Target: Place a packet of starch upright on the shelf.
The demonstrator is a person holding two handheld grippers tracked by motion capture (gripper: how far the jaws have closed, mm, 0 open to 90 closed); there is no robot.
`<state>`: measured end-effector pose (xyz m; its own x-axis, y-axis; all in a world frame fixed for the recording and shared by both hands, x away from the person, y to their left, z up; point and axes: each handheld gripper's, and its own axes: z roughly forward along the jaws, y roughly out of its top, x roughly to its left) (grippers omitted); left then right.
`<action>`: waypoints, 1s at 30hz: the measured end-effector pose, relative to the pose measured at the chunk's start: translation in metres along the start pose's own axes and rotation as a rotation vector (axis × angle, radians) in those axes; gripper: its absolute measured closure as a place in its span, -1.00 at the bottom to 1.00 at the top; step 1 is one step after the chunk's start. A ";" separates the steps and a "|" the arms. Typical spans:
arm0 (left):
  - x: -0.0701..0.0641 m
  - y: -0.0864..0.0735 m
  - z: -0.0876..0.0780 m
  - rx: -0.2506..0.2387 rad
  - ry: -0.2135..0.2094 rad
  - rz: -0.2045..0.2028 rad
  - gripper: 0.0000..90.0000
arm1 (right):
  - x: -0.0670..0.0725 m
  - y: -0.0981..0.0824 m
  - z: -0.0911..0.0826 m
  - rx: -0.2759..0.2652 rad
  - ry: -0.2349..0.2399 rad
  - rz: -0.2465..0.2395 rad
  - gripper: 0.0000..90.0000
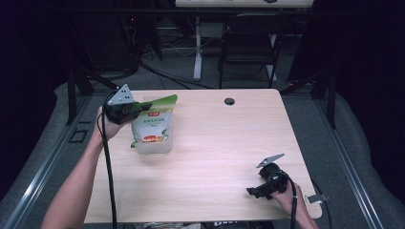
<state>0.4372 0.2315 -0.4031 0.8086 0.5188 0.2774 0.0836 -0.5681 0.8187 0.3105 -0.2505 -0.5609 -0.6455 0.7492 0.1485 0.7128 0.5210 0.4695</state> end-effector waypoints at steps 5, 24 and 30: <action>0.001 -0.003 0.001 -0.034 -0.003 0.013 1.00 | 0.000 0.000 0.000 0.002 0.000 -0.002 -0.70; 0.022 -0.036 0.006 -0.115 -0.029 0.028 1.00 | 0.000 0.000 0.000 -0.003 0.003 0.006 -0.70; 0.024 -0.045 0.001 -0.115 -0.054 0.001 0.99 | 0.000 0.000 -0.001 -0.005 -0.003 0.000 -0.70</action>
<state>0.4533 0.2690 -0.4343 0.8394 0.4808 0.2535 0.0174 -0.4899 0.8716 0.3105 -0.2509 -0.5600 -0.6445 0.7505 0.1460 0.7115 0.5189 0.4739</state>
